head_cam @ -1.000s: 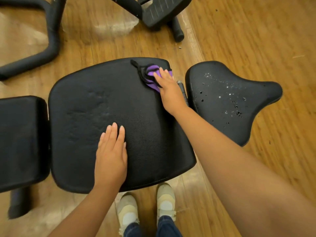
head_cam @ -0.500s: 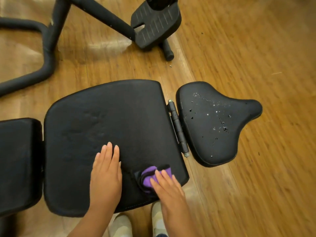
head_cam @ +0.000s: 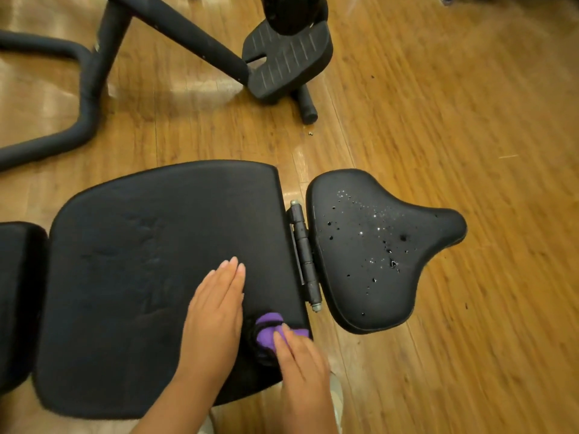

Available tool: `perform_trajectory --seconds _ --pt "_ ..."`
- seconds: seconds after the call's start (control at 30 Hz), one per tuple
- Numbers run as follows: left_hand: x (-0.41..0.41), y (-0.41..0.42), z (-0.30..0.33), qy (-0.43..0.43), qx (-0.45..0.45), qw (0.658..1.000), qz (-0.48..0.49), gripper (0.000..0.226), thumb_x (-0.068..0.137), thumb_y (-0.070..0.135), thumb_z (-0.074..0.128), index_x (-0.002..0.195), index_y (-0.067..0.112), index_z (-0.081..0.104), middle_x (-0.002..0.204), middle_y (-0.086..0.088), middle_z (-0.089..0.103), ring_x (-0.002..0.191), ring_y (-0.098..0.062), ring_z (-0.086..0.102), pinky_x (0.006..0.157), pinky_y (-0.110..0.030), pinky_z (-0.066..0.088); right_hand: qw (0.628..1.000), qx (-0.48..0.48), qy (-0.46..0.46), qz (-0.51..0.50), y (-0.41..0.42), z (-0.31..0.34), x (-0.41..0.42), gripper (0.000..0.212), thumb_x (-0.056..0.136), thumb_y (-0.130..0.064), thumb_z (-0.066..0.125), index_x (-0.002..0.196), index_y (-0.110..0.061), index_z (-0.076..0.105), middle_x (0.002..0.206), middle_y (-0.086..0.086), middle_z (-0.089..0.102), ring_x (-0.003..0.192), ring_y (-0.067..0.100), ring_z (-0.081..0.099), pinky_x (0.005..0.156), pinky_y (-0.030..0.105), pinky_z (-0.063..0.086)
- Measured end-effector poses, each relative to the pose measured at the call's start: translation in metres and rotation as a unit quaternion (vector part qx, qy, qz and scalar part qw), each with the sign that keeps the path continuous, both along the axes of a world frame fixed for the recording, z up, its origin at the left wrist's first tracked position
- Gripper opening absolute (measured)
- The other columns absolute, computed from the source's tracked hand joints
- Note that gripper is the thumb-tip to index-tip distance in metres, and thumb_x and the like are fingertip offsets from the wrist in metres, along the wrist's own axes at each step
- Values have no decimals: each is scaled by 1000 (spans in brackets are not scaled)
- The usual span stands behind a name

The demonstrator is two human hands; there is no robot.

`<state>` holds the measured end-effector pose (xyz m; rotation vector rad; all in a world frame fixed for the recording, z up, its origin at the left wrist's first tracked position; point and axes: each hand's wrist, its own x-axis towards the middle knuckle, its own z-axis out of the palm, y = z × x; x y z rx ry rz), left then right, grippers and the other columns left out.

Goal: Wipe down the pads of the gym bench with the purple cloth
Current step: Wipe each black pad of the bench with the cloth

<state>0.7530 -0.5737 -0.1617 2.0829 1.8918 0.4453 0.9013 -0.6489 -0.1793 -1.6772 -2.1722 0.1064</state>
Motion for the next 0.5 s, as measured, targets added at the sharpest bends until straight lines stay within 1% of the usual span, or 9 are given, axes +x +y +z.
perform_trajectory --seconds 0.1,0.17,0.2,0.23,0.3,0.33,0.4,0.43,0.5 --pt "47 21 1 -28 16 999 -26 42 87 13 44 124 -2 55 129 -17 57 122 -27 51 113 -30 22 995 14 20 -96 43 20 41 43 100 -13 23 117 2 61 120 13 60 111 19 47 107 16 21" --pt "81 35 -2 3 10 998 -56 46 87 20 38 125 1 56 129 -15 57 122 -26 52 110 -37 30 990 -4 4 -139 71 26 70 41 95 -10 30 115 7 61 117 19 62 112 24 46 108 18 18" --pt "98 42 -6 20 2 998 -66 48 88 23 35 127 3 54 131 -14 56 123 -25 51 106 -41 33 990 -14 -9 -140 84 26 83 40 92 -11 33 117 4 61 119 17 62 114 24 44 108 18 19" --pt "112 48 -10 39 -7 997 -68 50 88 26 33 130 4 51 133 -13 54 125 -24 50 105 -45 34 991 -14 -21 -131 94 21 96 39 92 -13 35 120 -4 60 121 9 61 116 22 43 106 16 22" --pt "130 57 -20 72 -41 995 -58 54 89 31 28 135 6 42 137 -12 51 128 -24 46 106 -45 34 990 -46 -1 -135 102 17 106 28 96 -22 42 120 -31 53 115 -17 57 116 14 45 98 8 30" --pt "132 59 -25 85 -59 993 -48 55 90 33 27 137 7 38 139 -12 49 129 -25 45 109 -45 32 989 -66 20 -128 101 15 115 30 94 -20 52 121 -33 50 112 -17 58 114 14 48 98 11 33" --pt "128 58 -33 111 -75 991 -32 55 91 36 25 138 8 36 141 -14 46 132 -27 41 111 -47 25 992 -104 -6 -64 98 6 128 56 76 -3 70 127 -14 50 120 6 61 113 21 47 96 28 41" --pt "124 56 -36 124 -78 989 -29 55 92 36 24 138 8 37 142 -14 44 134 -28 38 110 -47 22 993 -104 -33 -32 96 2 133 59 72 -1 71 127 -8 51 124 13 60 115 22 44 94 35 44" --pt "115 54 -37 138 -75 988 -10 55 96 36 18 138 6 37 144 -15 41 135 -29 34 109 -46 19 992 -122 -34 -27 97 -6 140 56 71 -4 70 125 -6 55 122 15 61 114 21 42 88 40 52"
